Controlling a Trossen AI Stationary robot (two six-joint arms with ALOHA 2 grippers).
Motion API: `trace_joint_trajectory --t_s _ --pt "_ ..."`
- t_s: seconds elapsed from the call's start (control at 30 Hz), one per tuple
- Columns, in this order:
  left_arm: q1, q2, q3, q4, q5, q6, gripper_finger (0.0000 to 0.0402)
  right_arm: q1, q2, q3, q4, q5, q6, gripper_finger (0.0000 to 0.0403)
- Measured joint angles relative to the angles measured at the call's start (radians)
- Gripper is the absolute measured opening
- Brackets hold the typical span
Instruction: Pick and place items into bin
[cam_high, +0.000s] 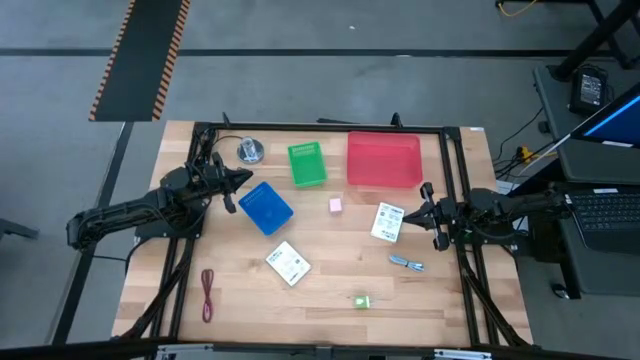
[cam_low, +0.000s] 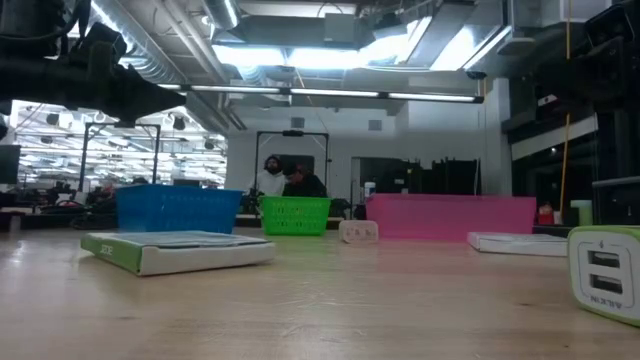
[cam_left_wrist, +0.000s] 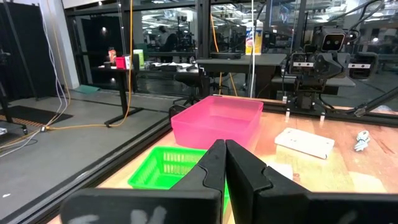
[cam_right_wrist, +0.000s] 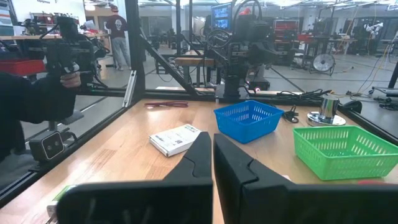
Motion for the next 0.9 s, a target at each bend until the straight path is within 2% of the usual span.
trace_joint_trajectory --t_s 0.1,0.33,0.5,0.63,0.77,0.9 --pt "0.000 0.000 0.000 -0.001 0.024 0.050 0.0005 0.000 0.000 0.000 0.001 0.012 0.003 0.0000" --pt "0.000 0.000 0.000 -0.020 0.216 0.132 0.0002 0.000 0.000 0.000 0.016 0.090 -0.002 0.0000" --pt "0.000 0.000 0.000 -0.022 0.235 0.119 0.0001 0.000 0.000 0.000 0.015 0.091 -0.002 0.0000" --pt "0.000 0.000 0.000 -0.022 0.236 0.024 0.0003 0.000 0.000 0.000 0.015 0.094 0.010 0.0000" --pt "0.000 0.005 0.000 -0.022 0.227 -0.032 0.0001 0.000 0.000 0.000 0.026 0.163 0.060 0.0000" --pt "-0.001 0.005 0.000 -0.022 0.230 -0.039 0.0002 0.000 0.000 0.000 0.027 0.179 0.033 0.0000"
